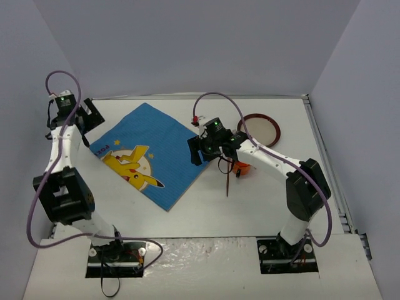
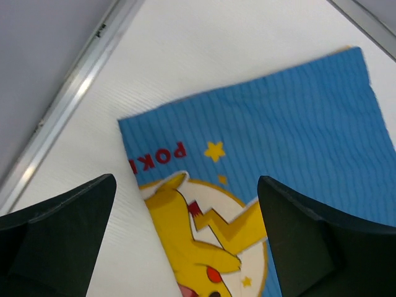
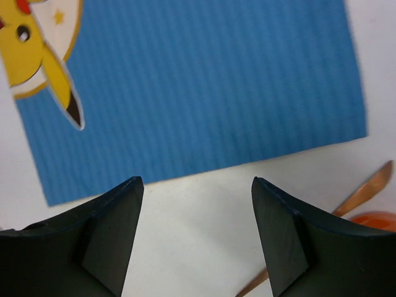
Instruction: Set the dinner table for one person
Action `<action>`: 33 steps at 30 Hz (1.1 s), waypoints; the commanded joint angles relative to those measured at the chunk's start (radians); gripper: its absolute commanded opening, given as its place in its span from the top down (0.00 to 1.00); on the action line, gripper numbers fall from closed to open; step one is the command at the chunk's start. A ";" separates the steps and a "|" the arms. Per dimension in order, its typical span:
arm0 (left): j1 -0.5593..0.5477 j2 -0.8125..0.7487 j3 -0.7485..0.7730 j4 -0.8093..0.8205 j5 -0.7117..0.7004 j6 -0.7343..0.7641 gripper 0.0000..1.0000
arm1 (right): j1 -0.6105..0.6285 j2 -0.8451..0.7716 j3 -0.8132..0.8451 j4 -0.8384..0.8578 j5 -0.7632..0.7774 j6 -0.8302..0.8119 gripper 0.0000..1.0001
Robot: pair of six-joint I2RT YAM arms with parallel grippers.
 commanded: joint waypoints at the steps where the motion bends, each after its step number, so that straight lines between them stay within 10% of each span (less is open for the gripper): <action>1: -0.177 -0.212 -0.160 -0.008 -0.058 -0.086 0.04 | -0.050 0.047 0.073 0.041 0.051 -0.011 0.33; 14: -0.565 -0.353 -0.652 0.078 -0.135 -0.303 0.36 | -0.146 0.251 0.139 0.165 -0.004 0.064 0.54; 33: -0.588 -0.343 -0.814 -0.023 -0.170 -0.410 0.63 | -0.203 0.283 0.046 0.186 0.083 0.214 0.55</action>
